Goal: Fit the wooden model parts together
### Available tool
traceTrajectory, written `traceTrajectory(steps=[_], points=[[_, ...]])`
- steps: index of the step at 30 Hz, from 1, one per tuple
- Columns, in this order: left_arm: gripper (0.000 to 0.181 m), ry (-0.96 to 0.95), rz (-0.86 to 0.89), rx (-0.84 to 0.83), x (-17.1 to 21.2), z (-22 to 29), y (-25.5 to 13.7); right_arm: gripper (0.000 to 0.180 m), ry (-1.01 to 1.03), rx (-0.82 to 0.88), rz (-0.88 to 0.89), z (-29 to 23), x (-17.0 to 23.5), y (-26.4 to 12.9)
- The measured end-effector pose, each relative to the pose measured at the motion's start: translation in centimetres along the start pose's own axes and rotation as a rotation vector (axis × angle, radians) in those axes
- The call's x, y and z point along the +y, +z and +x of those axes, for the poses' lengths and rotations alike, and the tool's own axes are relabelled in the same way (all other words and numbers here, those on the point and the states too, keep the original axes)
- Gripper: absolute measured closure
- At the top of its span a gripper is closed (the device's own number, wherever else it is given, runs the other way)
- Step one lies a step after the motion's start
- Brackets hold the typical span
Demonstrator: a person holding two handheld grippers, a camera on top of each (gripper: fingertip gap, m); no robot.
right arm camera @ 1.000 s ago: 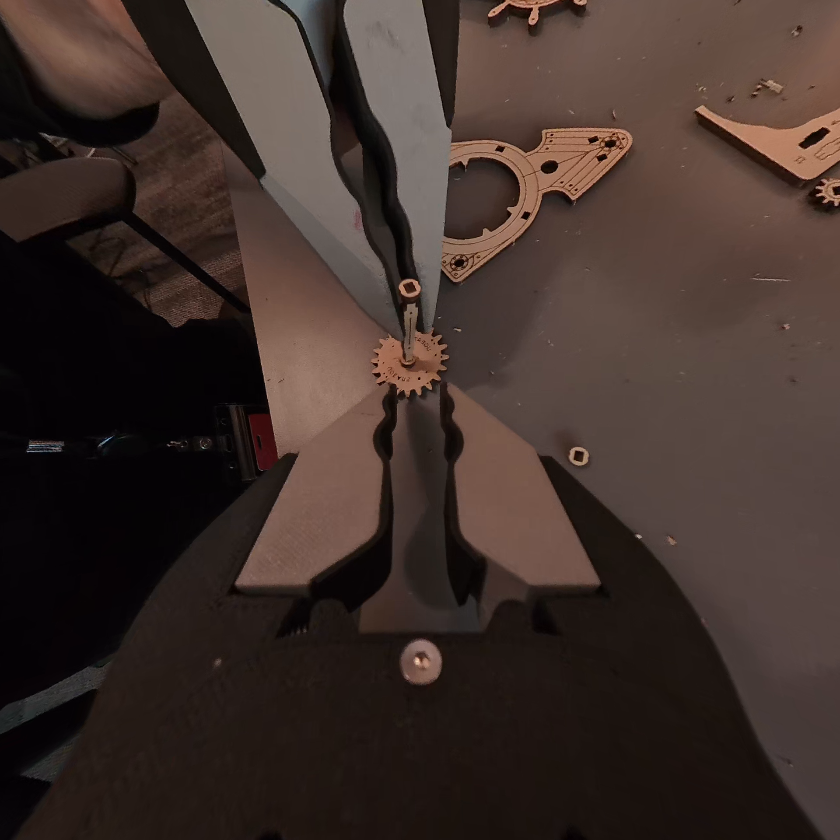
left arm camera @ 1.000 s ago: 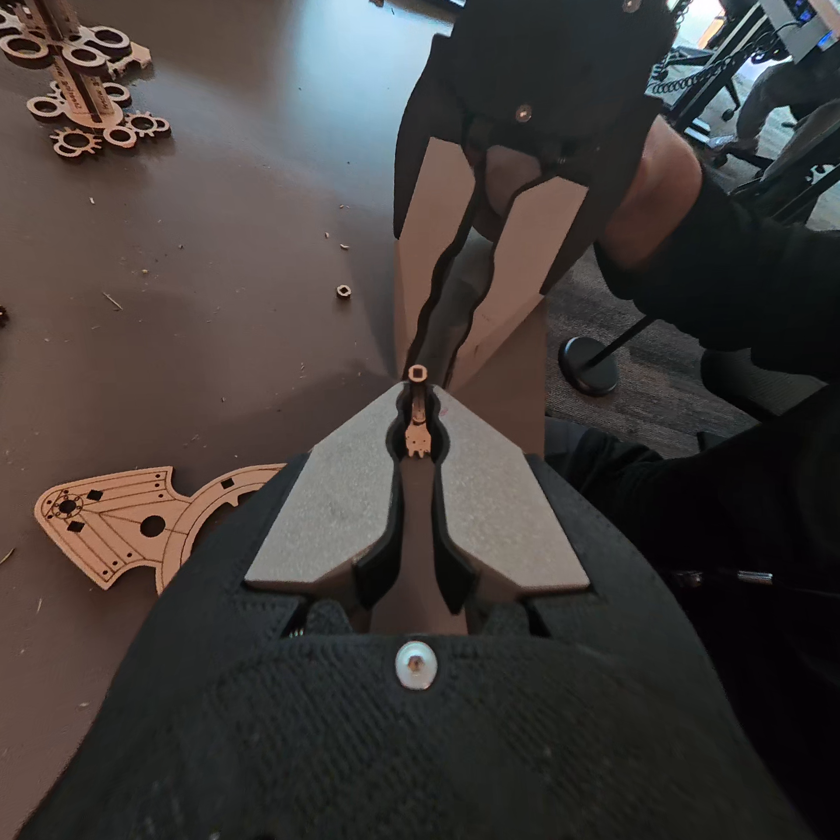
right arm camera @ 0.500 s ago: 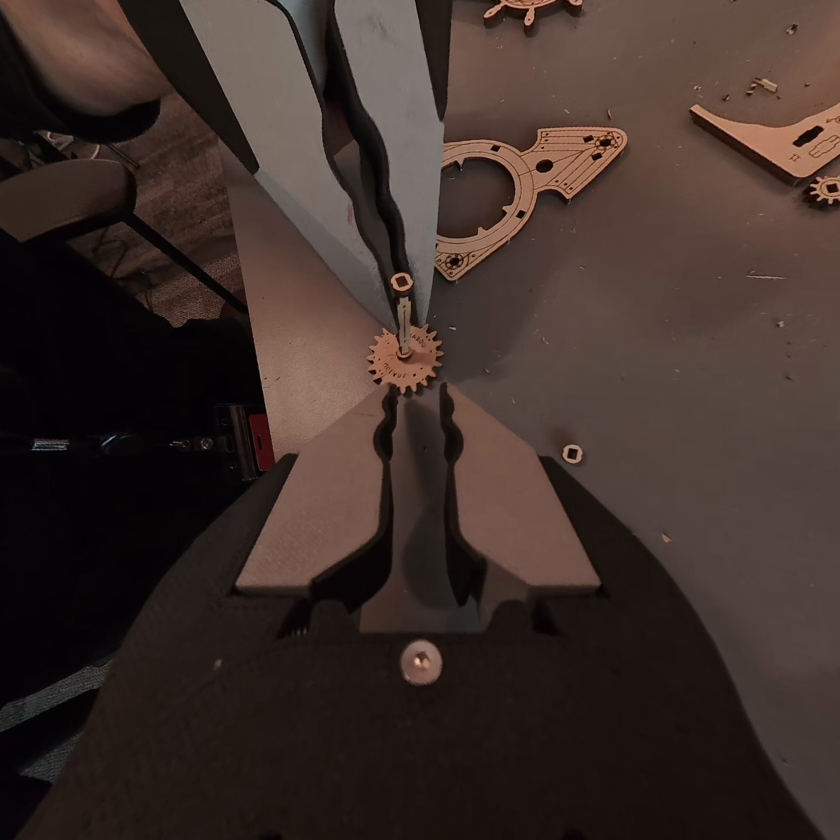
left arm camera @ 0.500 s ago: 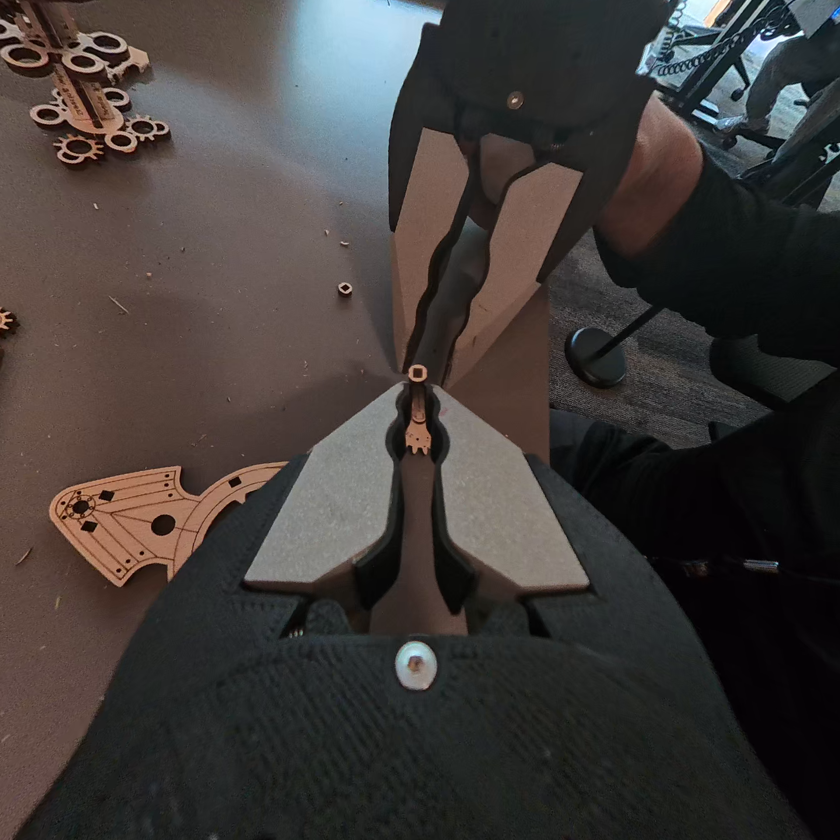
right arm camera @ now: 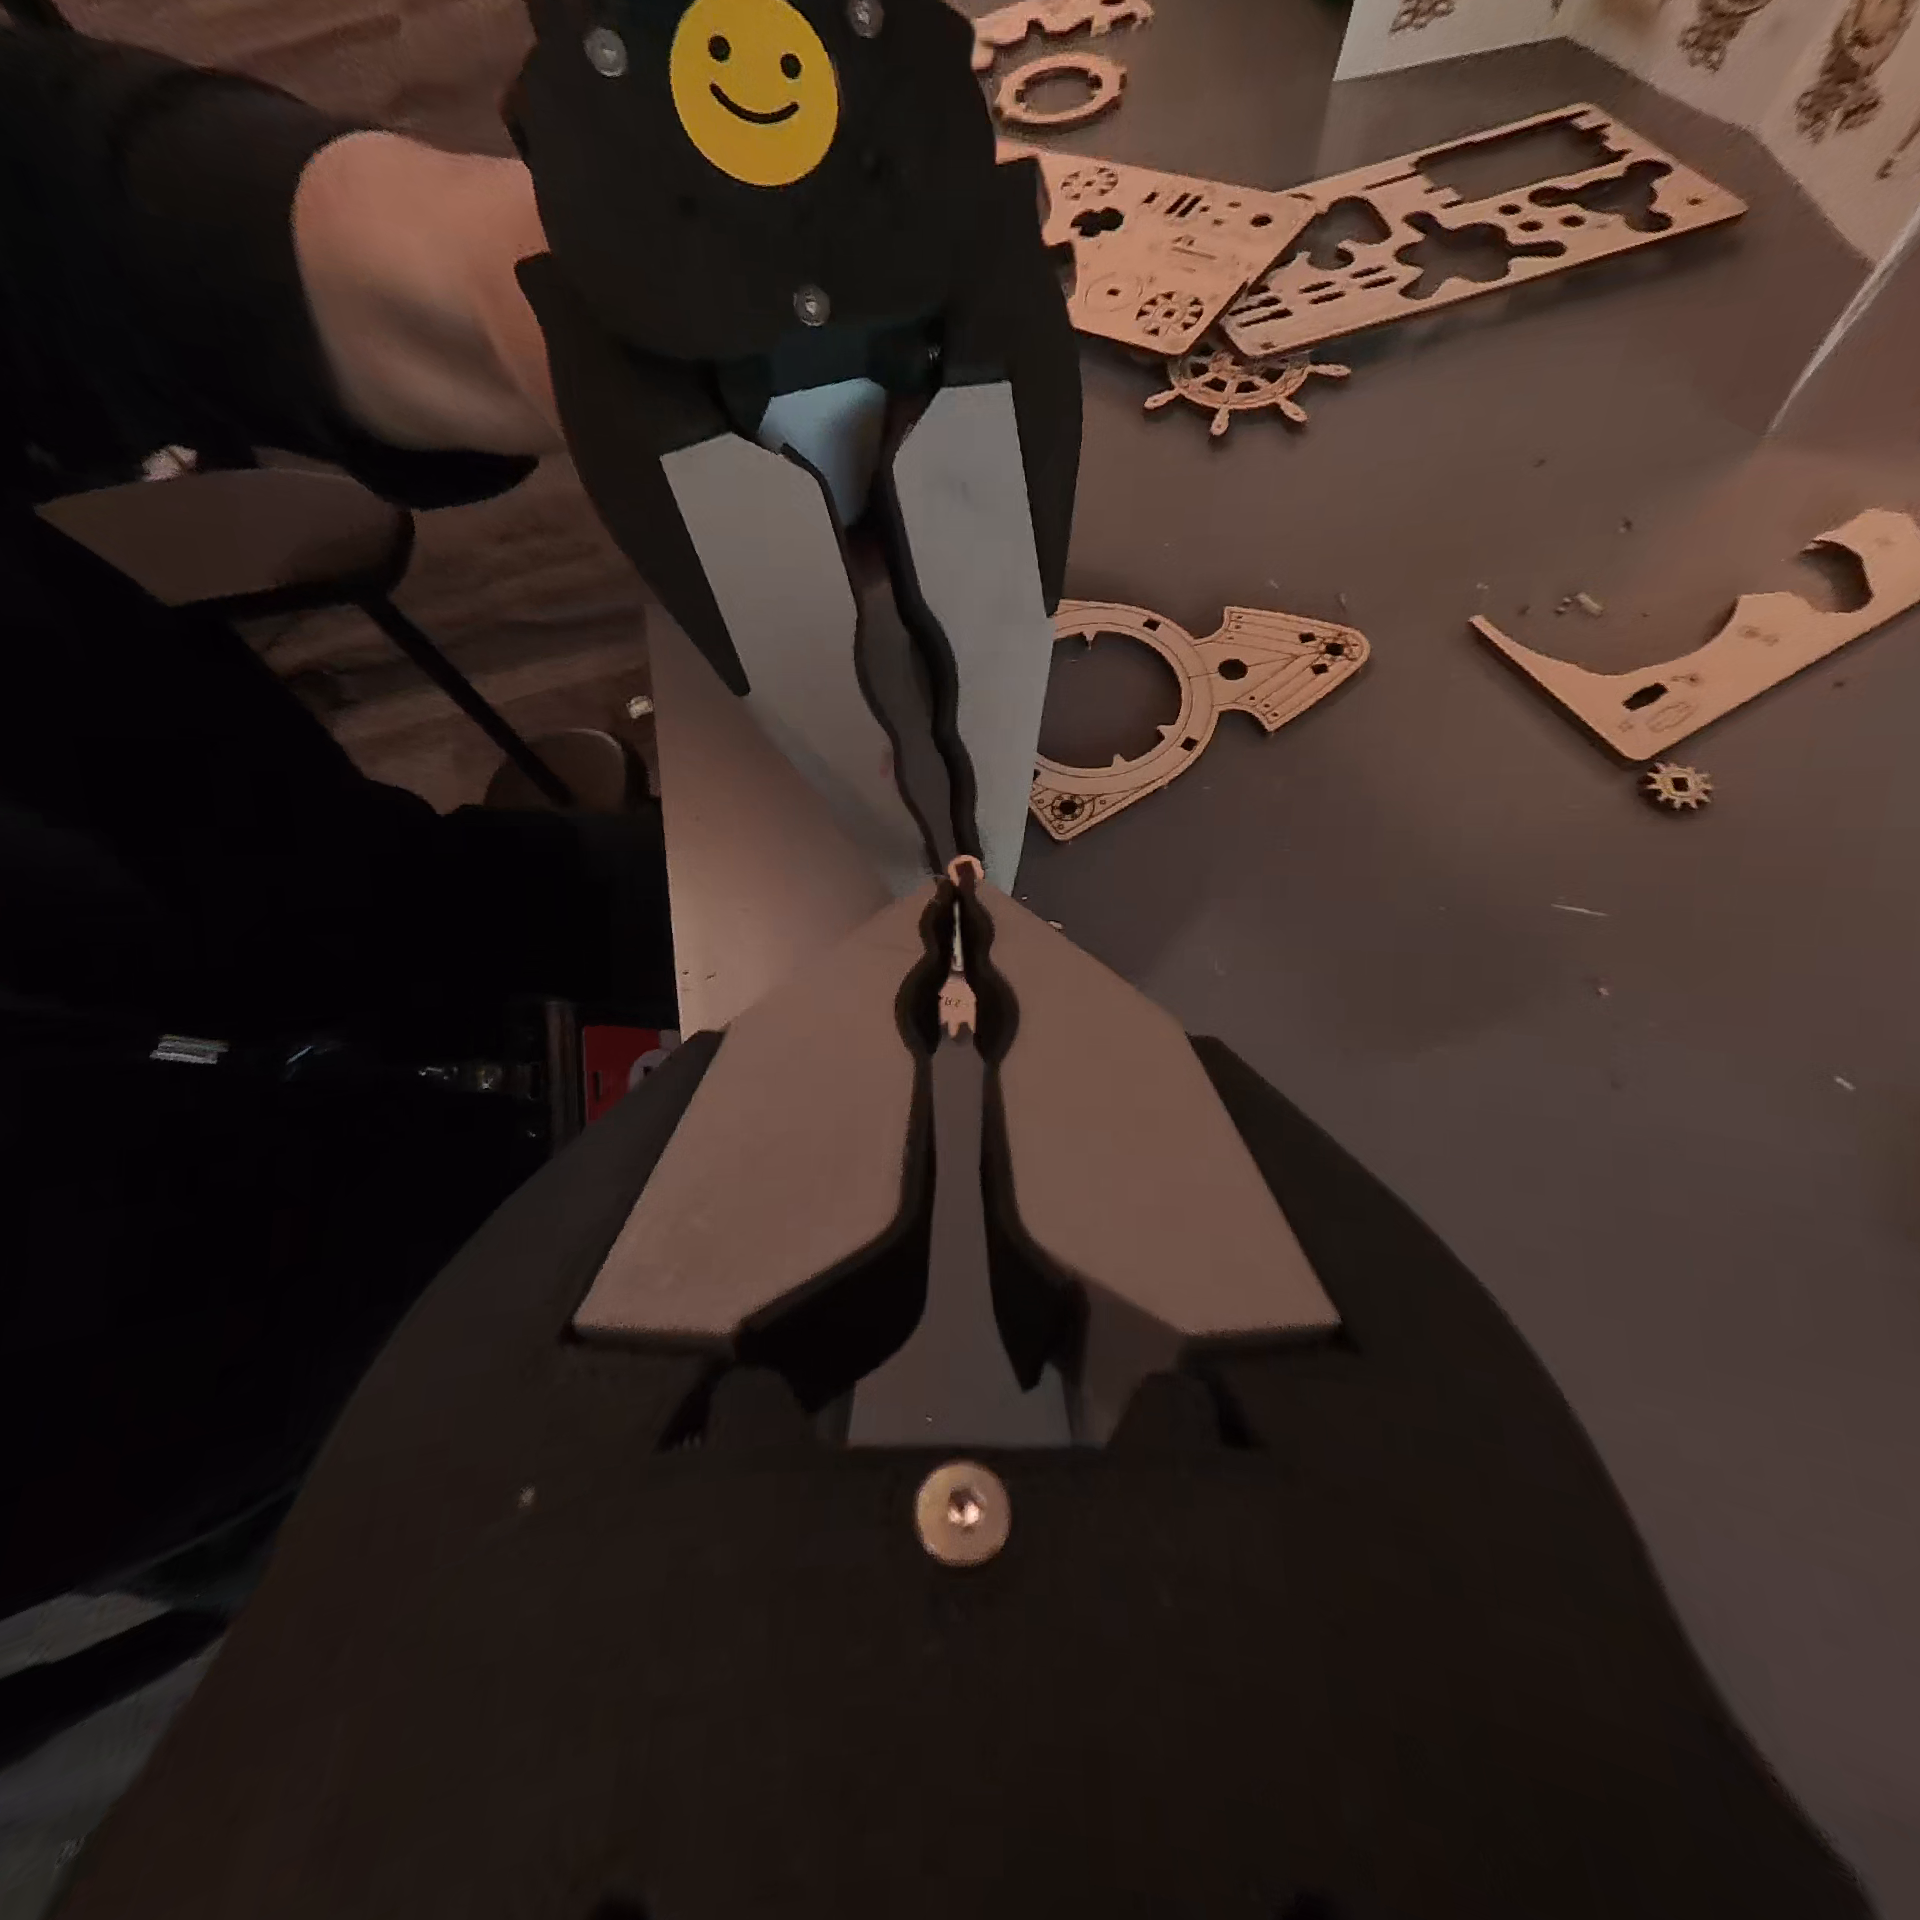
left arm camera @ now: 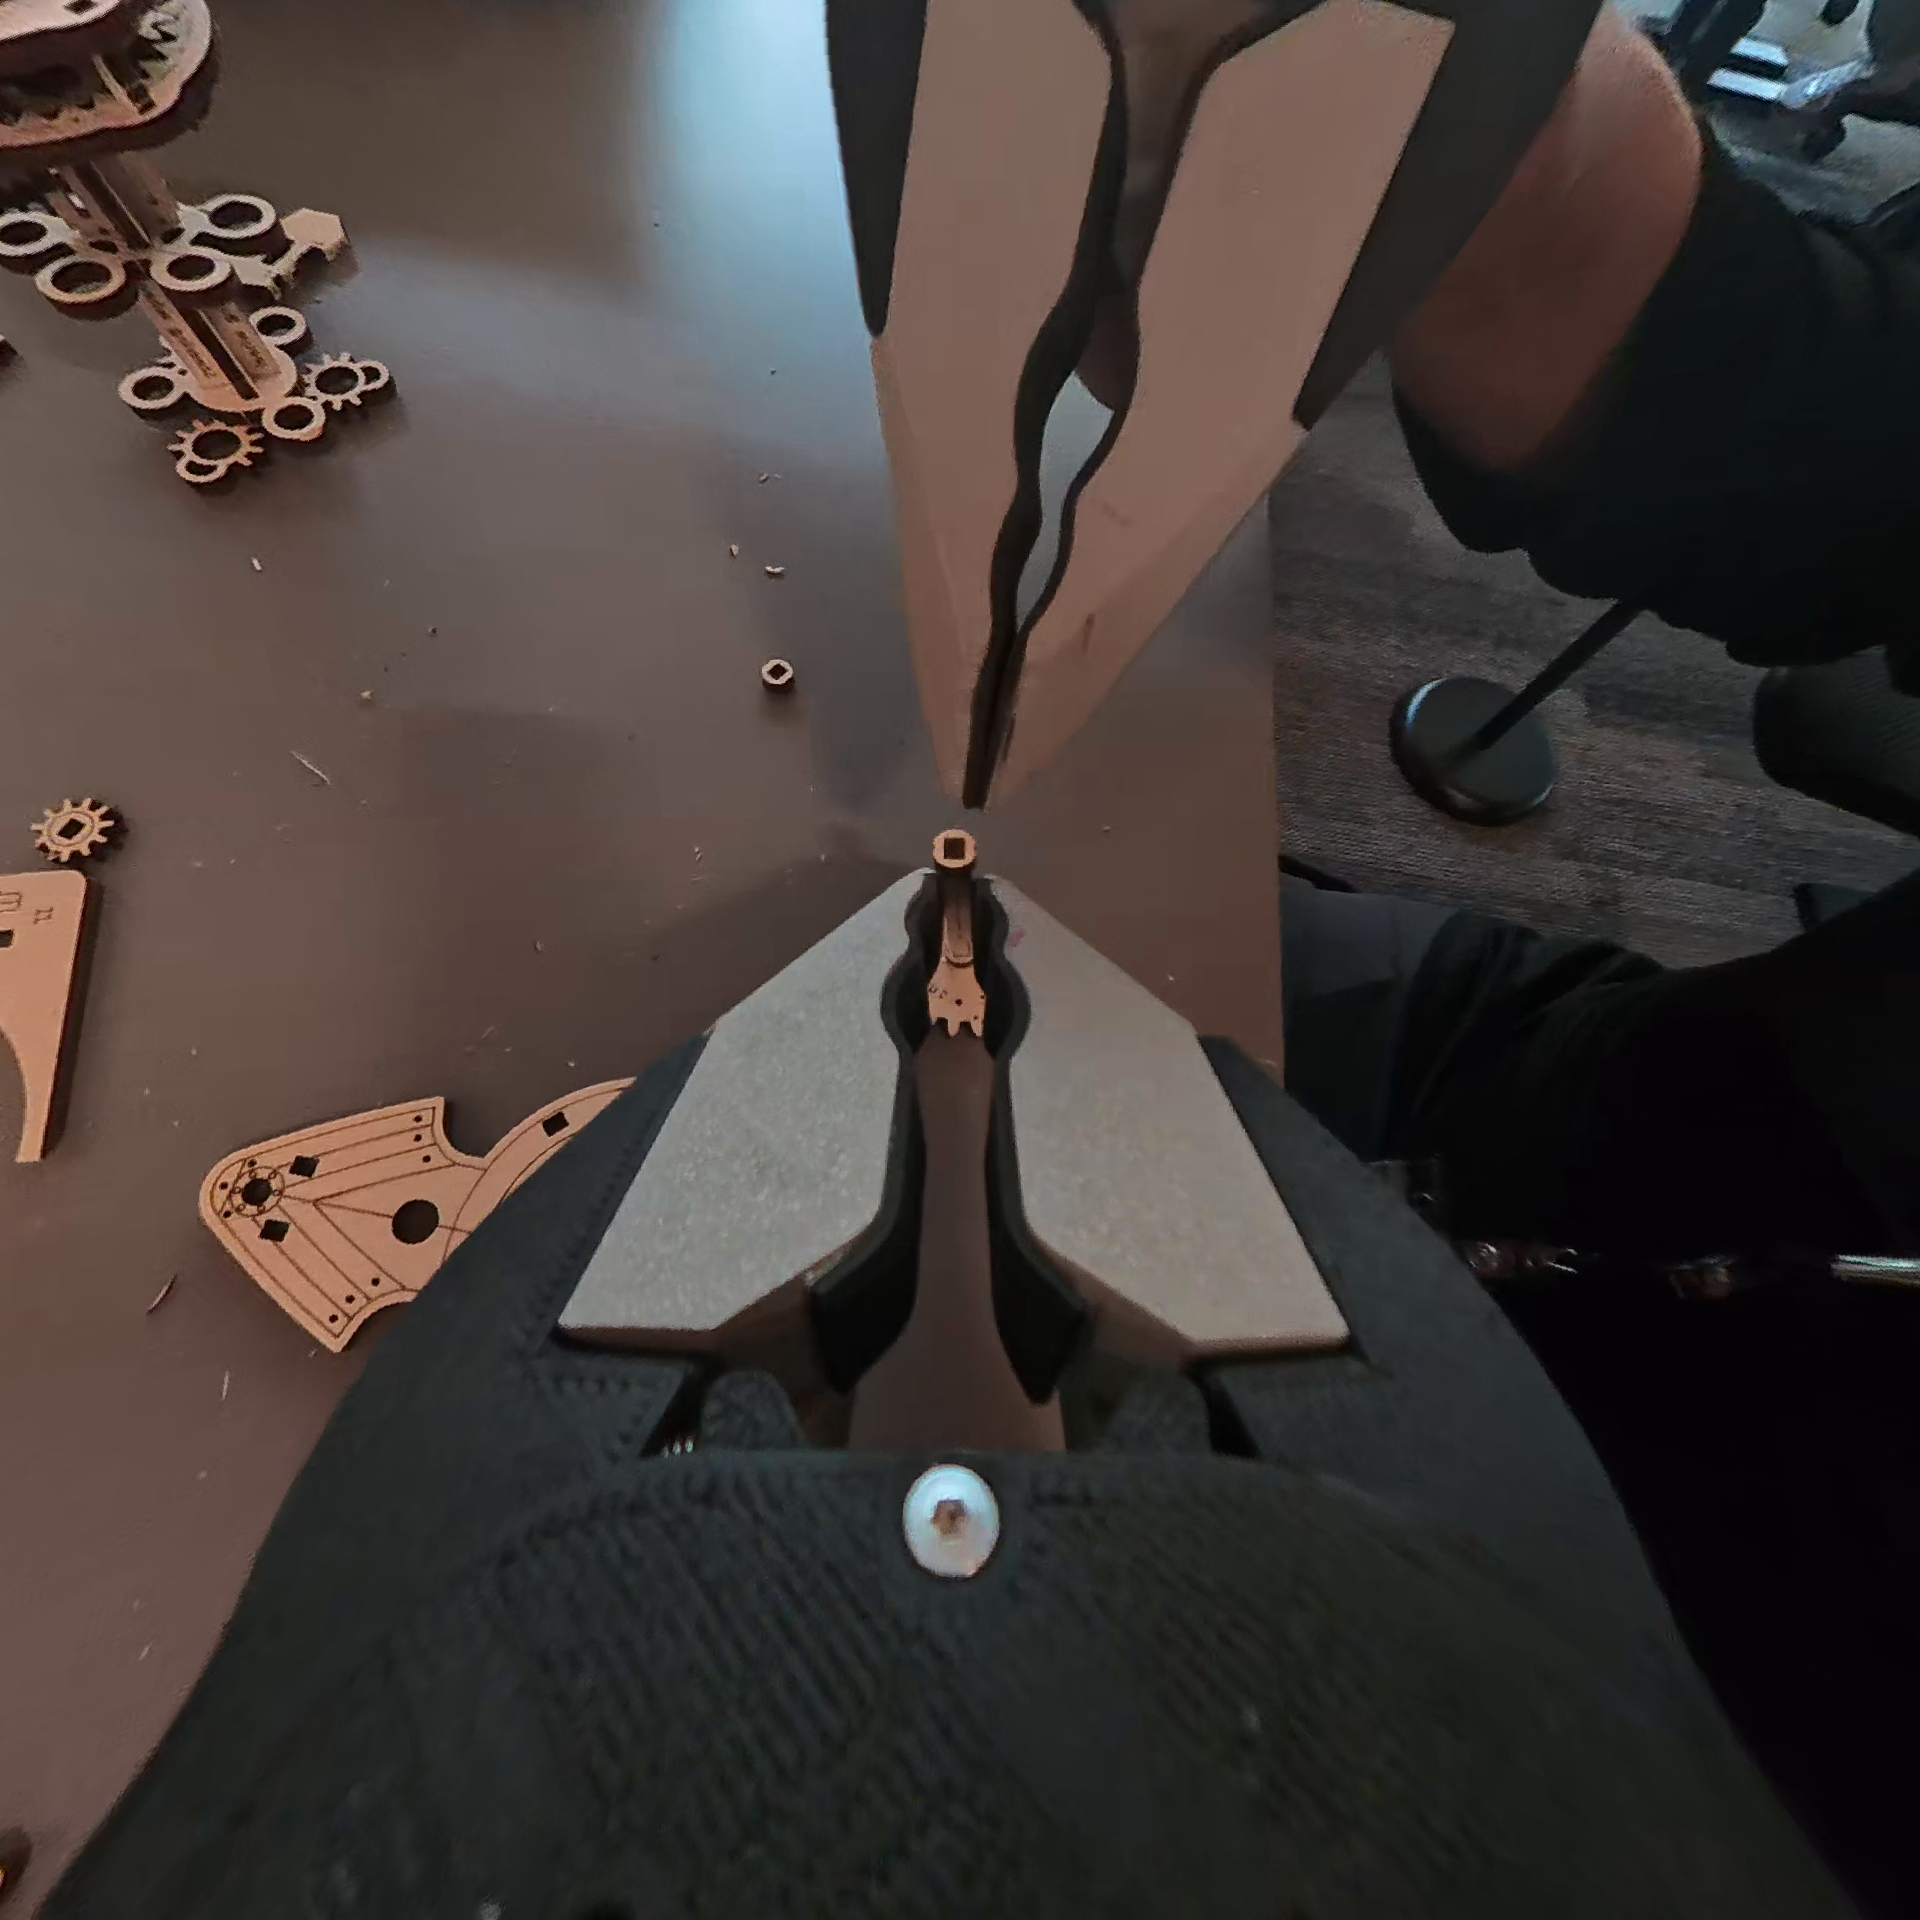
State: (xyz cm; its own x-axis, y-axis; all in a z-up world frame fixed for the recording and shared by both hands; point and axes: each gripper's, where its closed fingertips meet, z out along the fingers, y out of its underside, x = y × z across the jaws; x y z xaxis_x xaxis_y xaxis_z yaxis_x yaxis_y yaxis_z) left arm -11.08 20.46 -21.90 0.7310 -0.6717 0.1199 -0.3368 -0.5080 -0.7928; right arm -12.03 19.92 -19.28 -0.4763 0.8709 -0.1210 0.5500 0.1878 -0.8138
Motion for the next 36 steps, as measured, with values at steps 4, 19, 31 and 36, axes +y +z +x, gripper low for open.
traceTrajectory(steps=[4,19,31,36], points=[[0.177,0.036,-0.014,-0.026,0.0,0.1,0.1,0.18,-0.034,0.012,-0.038,0.1,-0.3,0.5],[0.177,0.023,0.047,-0.028,-0.1,0.0,0.1,0.18,-0.116,0.074,-0.119,0.2,-1.0,0.0],[0.177,0.025,0.065,-0.031,0.0,0.0,0.1,0.18,-0.147,0.125,-0.311,0.2,1.2,0.6],[0.177,0.02,0.071,-0.037,0.1,-0.2,-0.1,0.18,-0.142,0.125,-0.164,-0.3,-1.5,-0.5]])
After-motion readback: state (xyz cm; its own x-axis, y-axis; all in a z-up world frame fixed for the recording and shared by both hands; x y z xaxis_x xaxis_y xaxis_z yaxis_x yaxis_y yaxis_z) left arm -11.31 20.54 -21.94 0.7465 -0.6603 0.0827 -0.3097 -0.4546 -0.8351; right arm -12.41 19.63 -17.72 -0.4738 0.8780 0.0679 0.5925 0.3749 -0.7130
